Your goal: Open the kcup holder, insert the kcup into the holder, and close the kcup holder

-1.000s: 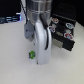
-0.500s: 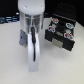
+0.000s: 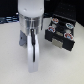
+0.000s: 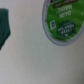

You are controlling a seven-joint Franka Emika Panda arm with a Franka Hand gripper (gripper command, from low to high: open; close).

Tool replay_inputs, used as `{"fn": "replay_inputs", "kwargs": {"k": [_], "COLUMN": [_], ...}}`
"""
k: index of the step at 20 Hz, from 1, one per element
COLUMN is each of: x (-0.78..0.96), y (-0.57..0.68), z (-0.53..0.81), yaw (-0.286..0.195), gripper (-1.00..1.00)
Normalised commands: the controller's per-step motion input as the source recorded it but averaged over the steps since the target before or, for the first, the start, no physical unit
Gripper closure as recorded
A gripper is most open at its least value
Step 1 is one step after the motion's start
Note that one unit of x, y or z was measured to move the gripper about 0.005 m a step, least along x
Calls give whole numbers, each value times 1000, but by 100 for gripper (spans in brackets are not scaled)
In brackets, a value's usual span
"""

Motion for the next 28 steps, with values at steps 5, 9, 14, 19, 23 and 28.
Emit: {"fn": "replay_inputs", "kwargs": {"k": [5,9,14,19,23,28], "x": [-128,33,72,-19,5,48], "y": [-44,-126,-137,-81,-72,-12], "z": [-66,-252,-276,-139,-32,-8], "yaw": [-43,-184,-227,-185,-103,-55], "gripper": [-100,-100,-100,-100,-100,100]}}
